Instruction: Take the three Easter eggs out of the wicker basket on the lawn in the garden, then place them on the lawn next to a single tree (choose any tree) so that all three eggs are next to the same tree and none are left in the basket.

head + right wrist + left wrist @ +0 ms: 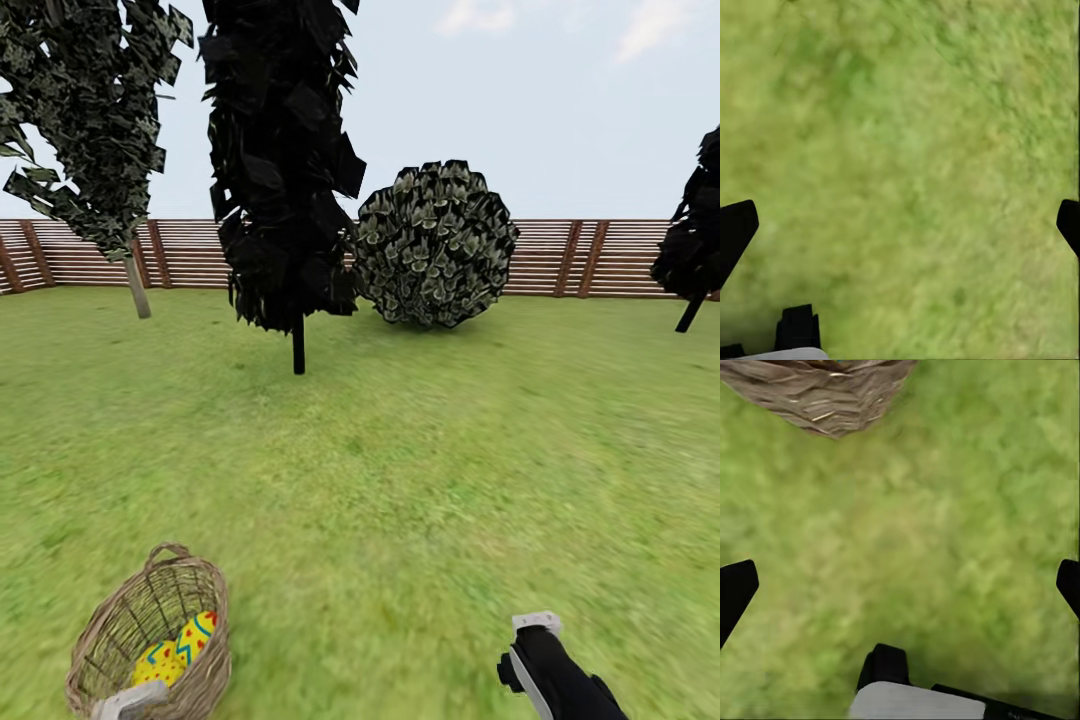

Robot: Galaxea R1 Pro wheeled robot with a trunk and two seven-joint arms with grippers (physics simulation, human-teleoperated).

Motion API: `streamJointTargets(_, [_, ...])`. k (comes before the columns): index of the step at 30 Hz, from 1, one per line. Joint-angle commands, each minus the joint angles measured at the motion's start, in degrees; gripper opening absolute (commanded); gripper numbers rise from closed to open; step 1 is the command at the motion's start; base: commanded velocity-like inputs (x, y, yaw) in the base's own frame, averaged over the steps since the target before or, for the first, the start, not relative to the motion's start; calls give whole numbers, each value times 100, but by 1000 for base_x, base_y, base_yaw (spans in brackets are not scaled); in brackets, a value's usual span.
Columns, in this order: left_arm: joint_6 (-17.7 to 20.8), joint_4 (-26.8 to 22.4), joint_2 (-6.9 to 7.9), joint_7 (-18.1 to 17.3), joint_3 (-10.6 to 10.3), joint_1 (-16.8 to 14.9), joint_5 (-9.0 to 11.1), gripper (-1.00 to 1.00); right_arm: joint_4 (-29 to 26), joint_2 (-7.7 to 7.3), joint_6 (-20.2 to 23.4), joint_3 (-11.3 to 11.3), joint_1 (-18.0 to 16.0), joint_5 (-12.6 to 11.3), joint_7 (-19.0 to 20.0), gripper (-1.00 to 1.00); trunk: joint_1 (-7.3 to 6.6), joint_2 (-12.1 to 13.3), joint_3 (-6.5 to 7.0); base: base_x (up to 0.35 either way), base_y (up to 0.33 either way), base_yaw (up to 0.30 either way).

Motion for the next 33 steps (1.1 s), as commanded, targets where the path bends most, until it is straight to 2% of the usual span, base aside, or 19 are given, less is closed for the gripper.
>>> streamJointTargets(1, [692,573,-128,-19,22,-440,-160,100,23,17,30,10,-3,43,-210,100,3,-3,-7,338,-23,0])
streamJointTargets(2, [838,785,-151,-18,26,-588,-232,100,34,22,28,9,-3,38,-284,100,3,-3,-7,339,-35,0])
streamJointTargets(3, [986,1377,-159,-9,50,-1017,-461,100,60,34,20,8,-3,24,-474,100,3,-3,-7,340,-60,0])
streamJointTargets(4, [897,1668,-101,6,68,-1254,-562,100,70,52,18,8,-3,16,-553,100,3,-3,-7,341,-69,0])
streamJointTargets(6, [625,2010,100,-5,108,-1579,-653,100,82,148,13,12,-3,16,-643,100,3,-3,-7,339,-70,0])
streamJointTargets(8, [508,2092,132,-15,126,-1673,-633,100,84,183,6,12,-3,10,-667,100,3,-3,-7,311,-38,0])
streamJointTargets(10, [435,2108,69,-20,125,-1712,-581,100,81,185,-8,5,-3,-5,-659,100,3,-3,-7,258,-14,0])
streamJointTargets(12, [366,2121,-77,-30,117,-1730,-558,100,80,189,-99,11,-3,15,-654,100,3,-3,-7,248,-4,0])
streamJointTargets(14, [343,2123,-129,-37,108,-1735,-554,100,79,191,-159,14,-3,34,-652,100,3,-3,-7,260,37,0])
streamJointTargets(23, [289,2125,-199,-13,78,-1738,-581,100,85,250,-202,24,-3,51,-653,100,3,-3,-7,54,13,14])
streamJointTargets(33, [288,2123,-209,2,77,-1738,-585,100,94,282,-206,24,-3,62,-698,100,3,-3,-7,1,0,262])
